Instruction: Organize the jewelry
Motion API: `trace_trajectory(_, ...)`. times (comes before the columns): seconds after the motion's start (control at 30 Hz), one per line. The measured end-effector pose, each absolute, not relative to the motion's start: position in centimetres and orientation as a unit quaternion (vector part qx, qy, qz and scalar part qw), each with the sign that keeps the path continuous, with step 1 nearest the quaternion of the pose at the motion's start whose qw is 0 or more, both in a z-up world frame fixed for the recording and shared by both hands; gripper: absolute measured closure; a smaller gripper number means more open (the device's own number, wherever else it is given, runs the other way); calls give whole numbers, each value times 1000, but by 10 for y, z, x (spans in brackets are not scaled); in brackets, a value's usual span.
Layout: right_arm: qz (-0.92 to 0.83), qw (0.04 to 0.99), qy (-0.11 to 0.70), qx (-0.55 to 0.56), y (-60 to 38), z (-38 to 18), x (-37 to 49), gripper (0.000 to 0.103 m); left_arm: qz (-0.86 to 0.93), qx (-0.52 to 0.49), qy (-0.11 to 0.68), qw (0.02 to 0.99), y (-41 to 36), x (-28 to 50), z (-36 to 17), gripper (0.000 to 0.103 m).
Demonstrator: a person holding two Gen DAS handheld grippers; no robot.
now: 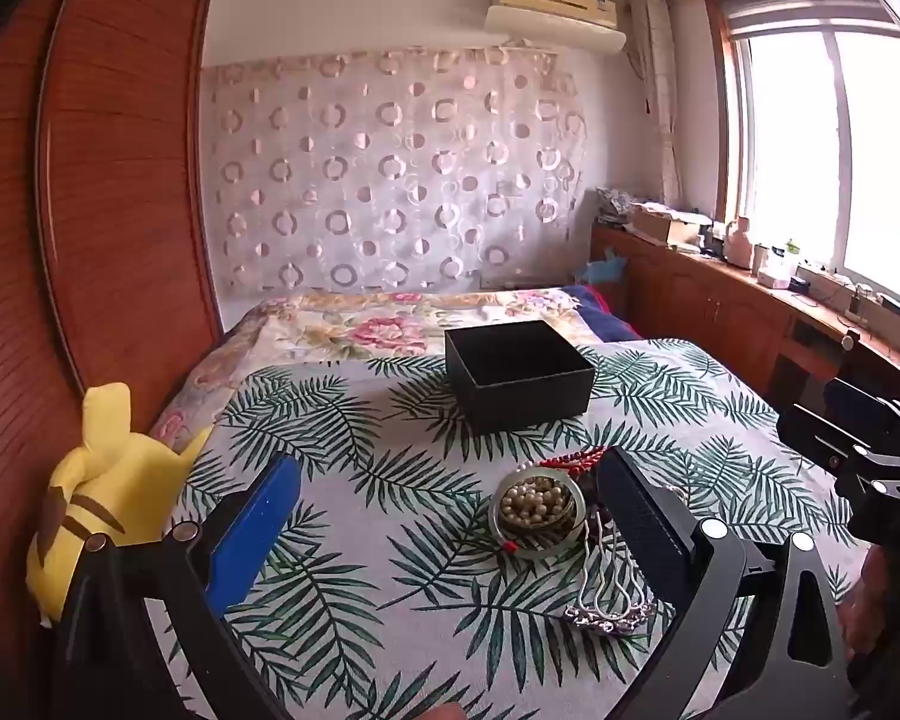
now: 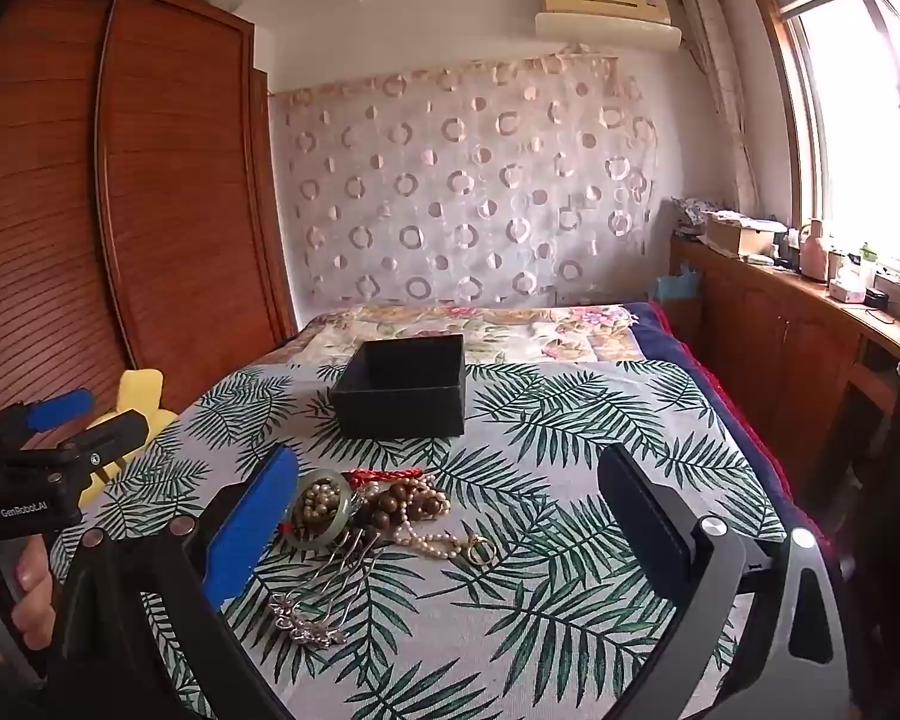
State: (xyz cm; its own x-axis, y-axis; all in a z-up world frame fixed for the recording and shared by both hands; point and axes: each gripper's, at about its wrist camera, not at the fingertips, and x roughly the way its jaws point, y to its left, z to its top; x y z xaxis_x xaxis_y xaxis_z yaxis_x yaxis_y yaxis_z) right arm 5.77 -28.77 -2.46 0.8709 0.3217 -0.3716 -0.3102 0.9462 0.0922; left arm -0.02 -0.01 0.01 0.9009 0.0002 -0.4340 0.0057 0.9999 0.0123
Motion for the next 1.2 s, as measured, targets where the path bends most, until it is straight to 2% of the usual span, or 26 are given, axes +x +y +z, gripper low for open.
trace_trajectory(1.2,159,967,197,12,-291,-22,59,2,-4,1,221,975,-3,-3,4,7)
